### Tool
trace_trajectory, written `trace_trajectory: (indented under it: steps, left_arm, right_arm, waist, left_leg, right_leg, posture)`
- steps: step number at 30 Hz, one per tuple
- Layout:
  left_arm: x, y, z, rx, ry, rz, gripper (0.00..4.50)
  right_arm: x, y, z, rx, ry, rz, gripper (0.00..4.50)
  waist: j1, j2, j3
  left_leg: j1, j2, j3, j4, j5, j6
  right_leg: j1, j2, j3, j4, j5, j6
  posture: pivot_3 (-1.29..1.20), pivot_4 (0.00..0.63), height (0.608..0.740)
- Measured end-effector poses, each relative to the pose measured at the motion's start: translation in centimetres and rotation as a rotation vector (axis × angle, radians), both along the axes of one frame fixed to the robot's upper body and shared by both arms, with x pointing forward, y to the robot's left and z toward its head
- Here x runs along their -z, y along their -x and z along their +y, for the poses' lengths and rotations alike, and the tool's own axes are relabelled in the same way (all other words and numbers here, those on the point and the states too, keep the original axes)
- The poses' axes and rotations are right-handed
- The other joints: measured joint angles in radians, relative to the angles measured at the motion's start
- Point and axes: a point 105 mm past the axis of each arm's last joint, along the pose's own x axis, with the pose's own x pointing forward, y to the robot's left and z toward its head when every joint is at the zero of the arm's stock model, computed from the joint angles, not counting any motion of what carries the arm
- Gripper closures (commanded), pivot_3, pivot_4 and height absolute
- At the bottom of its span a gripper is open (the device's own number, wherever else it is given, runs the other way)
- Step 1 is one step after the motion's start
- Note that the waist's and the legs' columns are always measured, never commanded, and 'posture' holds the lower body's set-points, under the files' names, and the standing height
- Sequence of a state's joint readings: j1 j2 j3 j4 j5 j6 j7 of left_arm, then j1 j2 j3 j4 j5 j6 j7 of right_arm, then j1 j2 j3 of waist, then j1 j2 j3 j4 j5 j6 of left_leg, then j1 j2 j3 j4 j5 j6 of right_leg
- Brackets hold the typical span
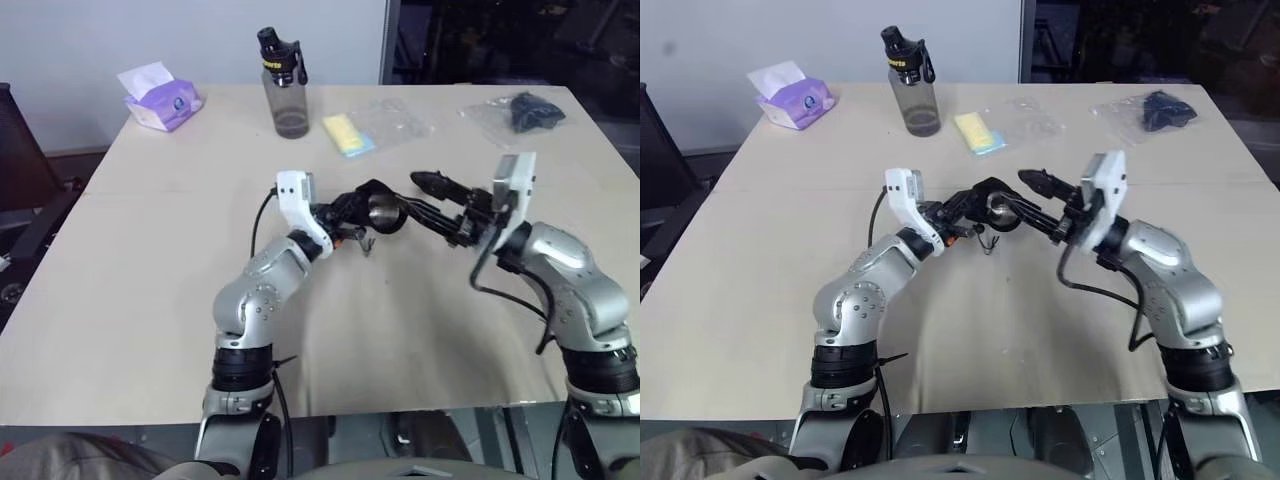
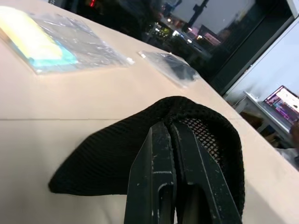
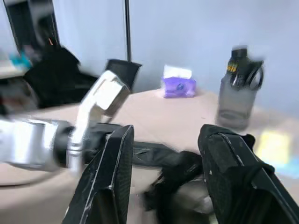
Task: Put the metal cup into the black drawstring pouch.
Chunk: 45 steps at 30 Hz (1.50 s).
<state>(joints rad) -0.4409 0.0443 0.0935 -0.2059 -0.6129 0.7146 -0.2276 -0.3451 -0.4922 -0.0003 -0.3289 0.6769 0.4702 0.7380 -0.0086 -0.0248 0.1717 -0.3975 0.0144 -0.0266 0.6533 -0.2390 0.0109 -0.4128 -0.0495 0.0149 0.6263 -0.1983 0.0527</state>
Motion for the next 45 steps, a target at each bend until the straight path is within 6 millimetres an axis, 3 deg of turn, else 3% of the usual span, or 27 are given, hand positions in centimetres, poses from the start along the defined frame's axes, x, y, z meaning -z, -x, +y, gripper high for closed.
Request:
trace_trajectory:
  steps: [4,7,13,17,22,28,29,30,31,32,33,36,38,39,45]
  left_arm:
    - [-0.5,-0.2,0.1,-0.012,0.049,0.018,4.50]
    - [-0.5,-0.2,0.0,-0.010,0.054,0.022,4.50]
    - [-0.5,-0.2,-0.3,-0.005,0.059,0.035,4.50]
    - [-0.5,-0.2,-0.2,-0.011,0.060,0.037,4.50]
    - [-0.5,-0.2,-0.2,-0.010,0.058,0.037,4.50]
    - [-0.5,-0.2,-0.4,-0.005,0.055,0.037,4.50]
    - [-0.5,-0.2,-0.4,-0.005,0.055,0.037,4.50]
    - [-0.5,-0.2,-0.4,-0.005,0.054,0.037,4.50]
    - [-0.4,-0.2,-0.4,-0.005,0.054,0.037,4.50]
    - [-0.4,-0.2,-0.3,-0.006,0.053,0.038,4.50]
    - [-0.4,-0.2,-0.3,-0.008,0.052,0.038,4.50]
    - [-0.2,-0.2,-0.2,-0.009,0.050,0.042,4.50]
    - [-0.2,-0.2,-0.2,-0.008,0.051,0.043,4.50]
    - [-0.2,-0.2,-0.2,-0.008,0.051,0.043,4.50]
    - [-0.3,-0.1,-0.2,-0.008,0.054,0.039,4.50]
  right_arm:
    - [8.0,-0.6,-0.2,0.060,0.335,0.143,2.21]
    - [10.1,-1.4,0.6,0.097,0.383,0.149,2.21]
    - [8.9,-3.8,4.8,0.128,0.307,0.055,2.21]
    - [9.2,-4.9,5.9,0.167,0.347,-0.014,2.21]
    - [9.7,-4.5,7.4,0.129,0.359,-0.035,0.11]
    - [9.4,-4.5,8.9,0.140,0.305,-0.015,0.11]
    - [9.3,-4.7,9.0,0.149,0.294,-0.009,0.62]
    - [9.3,-4.8,9.0,0.161,0.284,-0.001,0.73]
    - [9.2,-5.1,8.7,0.183,0.271,0.011,1.05]
    - [9.0,-5.2,8.6,0.187,0.257,0.017,1.66]
    - [9.0,-5.2,8.4,0.186,0.253,0.020,1.88]
    - [9.2,-4.8,7.5,0.198,0.239,0.032,3.48]
    - [9.1,-4.7,6.9,0.208,0.240,0.024,4.28]
    - [8.9,-4.6,6.6,0.214,0.241,0.018,4.48]
    - [8.0,-4.9,4.5,0.291,0.226,0.028,4.48]
  waist:
    - [-0.007,0.000,0.000]
    - [-0.008,0.000,0.000]
    - [-0.004,0.000,0.000]
    - [-0.001,0.000,0.000]
    - [-0.004,0.000,0.000]
    - [-0.005,0.000,0.000]
    - [-0.005,0.000,0.000]
    - [-0.005,0.000,0.000]
    - [-0.005,0.000,0.000]
    - [-0.004,0.000,0.000]
    - [-0.004,0.000,0.000]
    - [-0.004,0.000,0.000]
    - [-0.005,0.000,0.000]
    - [-0.004,0.000,0.000]
    - [-0.005,0.000,0.000]
  left_leg:
    - [0.001,0.000,0.003,0.000,0.000,0.000]
    - [0.001,0.000,0.002,0.000,0.000,0.000]
    - [0.000,0.000,0.001,0.000,0.000,0.000]
    - [-0.001,-0.001,0.001,0.000,0.000,0.000]
    - [0.000,-0.001,0.000,0.000,0.000,0.000]
    - [0.000,-0.001,0.000,0.000,0.000,0.000]
    - [0.000,-0.001,0.000,0.000,0.000,0.000]
    - [0.000,-0.001,0.000,0.000,0.000,0.000]
    - [0.000,-0.001,0.000,0.000,0.000,0.000]
    - [0.000,-0.001,0.000,0.000,0.000,0.000]
    - [0.000,-0.001,0.000,0.000,0.000,0.000]
    - [0.000,-0.001,0.000,0.000,0.000,0.000]
    - [0.000,-0.001,0.000,0.000,0.000,0.000]
    - [0.000,-0.001,0.000,0.000,0.000,0.000]
    - [0.000,-0.001,0.000,0.000,0.000,0.000]
  right_leg:
    - [-0.001,0.000,0.003,0.000,0.000,0.000]
    - [-0.001,0.001,0.003,0.000,0.000,0.001]
    - [-0.001,0.001,0.002,0.000,0.001,0.002]
    - [-0.001,0.000,0.002,-0.001,0.001,0.002]
    - [-0.001,0.000,0.002,0.000,0.001,0.002]
    - [-0.001,0.001,0.001,0.000,0.001,0.002]
    - [-0.001,0.001,0.001,0.000,0.001,0.002]
    - [-0.001,0.001,0.001,0.000,0.001,0.002]
    - [-0.001,0.001,0.001,0.000,0.001,0.002]
    - [-0.001,0.000,0.001,0.000,0.001,0.002]
    - [-0.001,0.000,0.001,0.000,0.001,0.002]
    - [-0.001,0.000,0.001,0.000,0.001,0.002]
    - [-0.001,0.000,0.001,0.000,0.001,0.002]
    - [-0.001,0.000,0.001,0.000,0.001,0.002]
    - [-0.001,0.000,0.001,0.000,0.001,0.002]
  posture:
    - [0.00,0.150,0.740]
    - [0.00,0.150,0.740]
    - [0.00,0.150,0.740]
    - [0.00,0.150,0.740]
    - [0.00,0.150,0.740]
    - [0.00,0.150,0.740]
    - [0.00,0.150,0.740]
    - [0.00,0.150,0.740]
    - [0.00,0.150,0.740]
    - [0.00,0.150,0.740]
    - [0.00,0.150,0.740]
    - [0.00,0.150,0.740]
    - [0.00,0.150,0.740]
    - [0.00,0.150,0.740]
    - [0.00,0.150,0.740]
